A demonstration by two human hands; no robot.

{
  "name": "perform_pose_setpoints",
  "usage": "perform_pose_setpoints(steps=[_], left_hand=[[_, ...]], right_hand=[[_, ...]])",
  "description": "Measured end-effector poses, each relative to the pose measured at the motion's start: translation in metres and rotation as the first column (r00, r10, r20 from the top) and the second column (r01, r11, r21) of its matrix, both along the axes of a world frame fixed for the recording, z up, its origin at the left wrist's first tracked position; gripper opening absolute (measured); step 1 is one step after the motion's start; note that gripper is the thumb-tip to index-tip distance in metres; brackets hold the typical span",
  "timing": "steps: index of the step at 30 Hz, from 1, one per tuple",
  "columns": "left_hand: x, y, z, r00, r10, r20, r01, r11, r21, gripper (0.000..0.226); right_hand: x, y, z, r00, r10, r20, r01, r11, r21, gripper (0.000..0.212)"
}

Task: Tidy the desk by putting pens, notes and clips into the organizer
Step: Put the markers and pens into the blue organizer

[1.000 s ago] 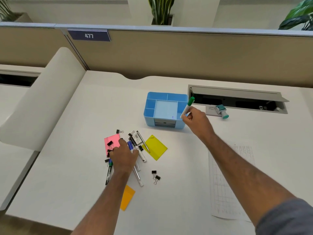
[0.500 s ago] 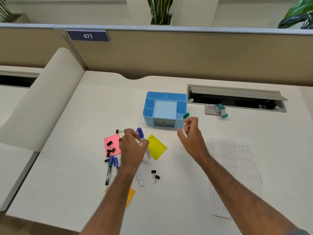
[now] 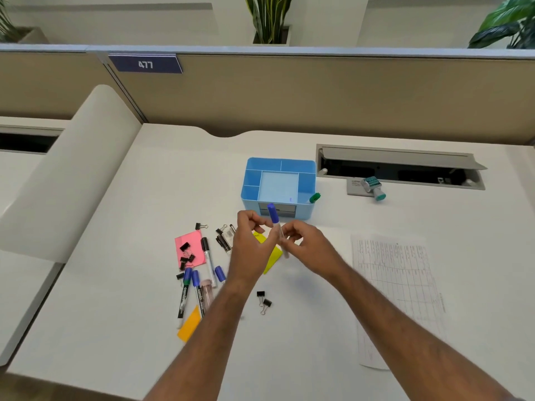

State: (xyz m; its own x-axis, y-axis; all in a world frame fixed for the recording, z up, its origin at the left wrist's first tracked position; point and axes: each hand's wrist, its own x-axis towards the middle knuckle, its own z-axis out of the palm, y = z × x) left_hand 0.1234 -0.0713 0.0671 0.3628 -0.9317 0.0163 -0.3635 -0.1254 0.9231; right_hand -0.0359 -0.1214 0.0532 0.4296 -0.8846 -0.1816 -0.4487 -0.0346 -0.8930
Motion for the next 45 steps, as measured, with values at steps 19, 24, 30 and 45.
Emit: perform_pose_setpoints(steps=[19,24,30,45], left_hand=[[0.076,0.019,-0.062,0.807,0.045,0.589,-0.348,0.842,0.413,0.028],[0.072,0.014,-0.069,0.792,-0.016,0.610,-0.341,0.818,0.464,0.033],[0.072,0.010,-0.074,0.791,-0.071,0.608,-0.325,0.793,0.516,0.044],[0.076,0.007,-0.080,0.844,-0.037,0.536,-0.321,0.766,0.557,0.047]], right_hand=[[-0.035,-0.101,0.037,0.940,-0.333,-0.077,0.301,0.913,-0.275,0.025],[-0.031,-0.094,0.023,0.943,-0.304,-0.134,0.262,0.929,-0.262,0.042],[-0.037,-0.083,0.008,0.926,-0.364,-0.097,0.336,0.915,-0.226,0.046],[-0.040,-0.068,0.003,0.914,-0.398,-0.081,0.375,0.903,-0.211,0.036]])
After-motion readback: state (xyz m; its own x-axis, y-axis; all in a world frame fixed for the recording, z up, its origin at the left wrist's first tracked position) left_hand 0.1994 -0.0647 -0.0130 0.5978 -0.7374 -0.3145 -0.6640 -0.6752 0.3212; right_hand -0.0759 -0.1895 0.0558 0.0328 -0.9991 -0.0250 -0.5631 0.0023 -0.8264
